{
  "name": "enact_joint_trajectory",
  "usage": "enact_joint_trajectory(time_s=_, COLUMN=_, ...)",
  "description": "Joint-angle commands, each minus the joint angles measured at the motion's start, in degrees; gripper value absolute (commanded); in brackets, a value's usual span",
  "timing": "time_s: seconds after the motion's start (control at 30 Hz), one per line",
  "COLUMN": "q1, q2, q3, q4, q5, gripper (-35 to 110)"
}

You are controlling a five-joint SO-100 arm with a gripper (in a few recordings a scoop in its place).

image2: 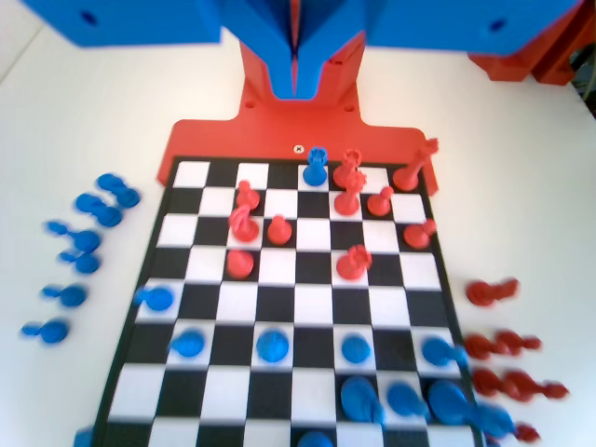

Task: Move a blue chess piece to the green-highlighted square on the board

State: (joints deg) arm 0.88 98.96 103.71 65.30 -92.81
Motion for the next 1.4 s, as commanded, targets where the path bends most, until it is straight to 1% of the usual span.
enact_joint_trajectory(time_s=0.0, q1=0.53, q2=13.89, q3=3.34, q4=2.2, q5=-1.49, gripper=1)
enact_joint_trajectory(time_s=0.17, q1=-0.09, q2=24.96, q3=9.14, q4=2.29, q5=-0.79, gripper=1)
enact_joint_trajectory(time_s=0.43, q1=-1.41, q2=39.73, q3=6.94, q4=14.59, q5=-1.49, gripper=1)
enact_joint_trajectory(time_s=0.7, q1=-0.79, q2=52.29, q3=5.54, q4=22.68, q5=-4.04, gripper=1)
enact_joint_trajectory(time_s=0.93, q1=-3.78, q2=67.15, q3=10.02, q4=29.79, q5=-5.54, gripper=1)
enact_joint_trajectory(time_s=1.03, q1=-4.66, q2=71.63, q3=12.74, q4=30.23, q5=-5.71, gripper=1)
enact_joint_trajectory(time_s=1.13, q1=-5.27, q2=71.72, q3=12.13, q4=32.26, q5=-5.01, gripper=1)
enact_joint_trajectory(time_s=1.37, q1=-4.66, q2=71.89, q3=16.17, q4=29.79, q5=-4.75, gripper=1)
